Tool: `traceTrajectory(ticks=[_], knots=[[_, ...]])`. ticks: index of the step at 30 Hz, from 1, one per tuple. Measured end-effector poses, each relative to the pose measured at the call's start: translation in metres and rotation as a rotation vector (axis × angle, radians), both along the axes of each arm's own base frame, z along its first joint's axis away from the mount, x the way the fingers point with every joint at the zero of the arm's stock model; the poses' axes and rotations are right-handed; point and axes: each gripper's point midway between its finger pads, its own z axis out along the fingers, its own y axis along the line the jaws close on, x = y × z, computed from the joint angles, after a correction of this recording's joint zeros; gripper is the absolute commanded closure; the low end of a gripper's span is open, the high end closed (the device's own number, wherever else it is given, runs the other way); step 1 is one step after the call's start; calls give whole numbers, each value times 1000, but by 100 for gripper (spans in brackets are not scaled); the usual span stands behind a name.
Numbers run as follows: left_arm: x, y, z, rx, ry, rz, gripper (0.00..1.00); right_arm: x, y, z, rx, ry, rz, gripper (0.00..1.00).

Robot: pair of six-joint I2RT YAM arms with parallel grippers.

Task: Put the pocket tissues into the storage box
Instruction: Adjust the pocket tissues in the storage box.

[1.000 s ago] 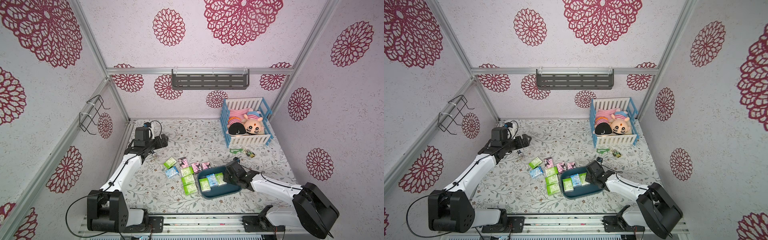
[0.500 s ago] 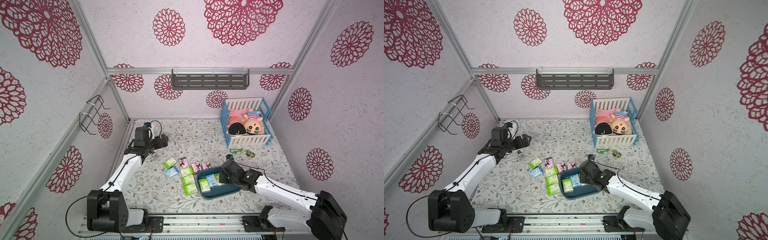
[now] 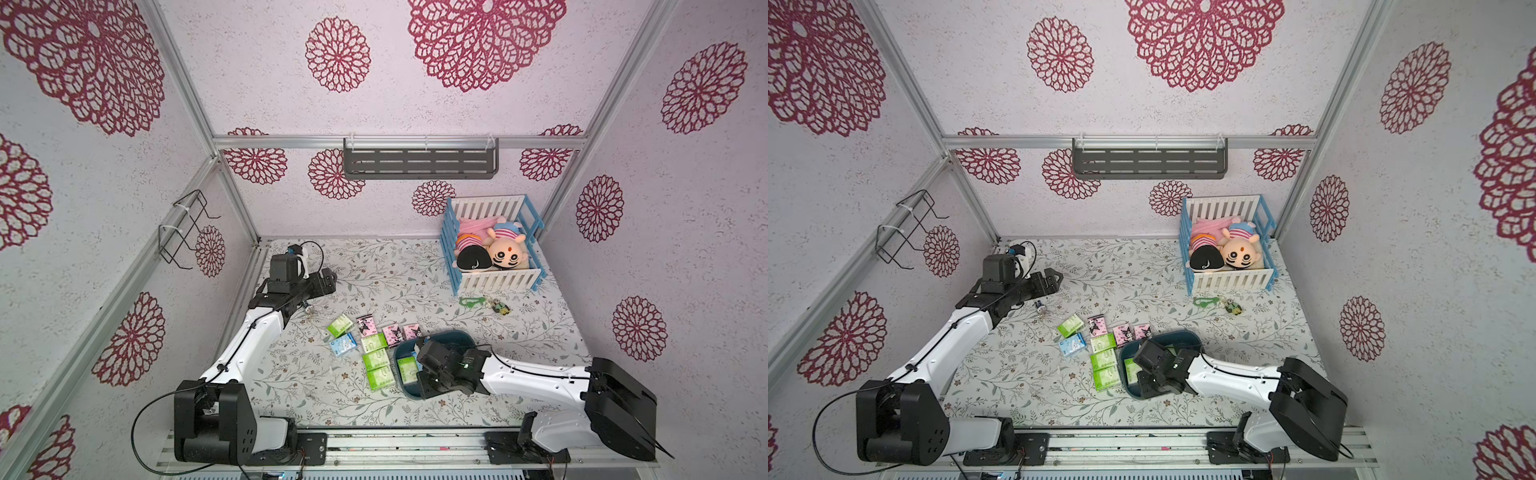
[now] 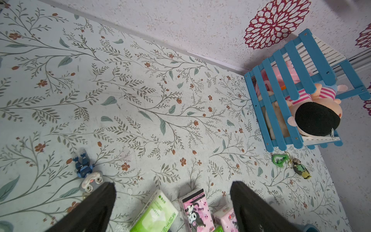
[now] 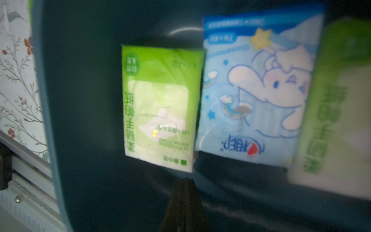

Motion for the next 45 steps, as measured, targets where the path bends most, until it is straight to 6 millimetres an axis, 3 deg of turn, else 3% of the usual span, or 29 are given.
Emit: traceTrajectory(ticks=[10, 24, 29, 34, 37, 40, 43, 45], knots=[[0, 0, -1, 2, 2, 2, 3, 0, 9, -17, -18, 15, 18, 100], [0, 0, -2, 2, 4, 2, 3, 25, 39, -17, -6, -32, 11, 100], [0, 0, -2, 2, 4, 2, 3, 27, 41, -16, -8, -39, 26, 100], [0, 0, -2, 2, 4, 2, 3, 27, 39, -15, -16, -47, 39, 90], [0, 0, -2, 2, 5, 2, 3, 27, 37, -3, -3, -67, 50, 86], [0, 0, -2, 2, 4, 2, 3, 32, 37, 24, 57, -114, 45, 88], [1, 0, -2, 1, 5, 2, 3, 50, 28, 56, 132, -172, -8, 98], [0, 0, -2, 1, 6, 2, 3, 68, 10, 72, 164, -204, -87, 100]])
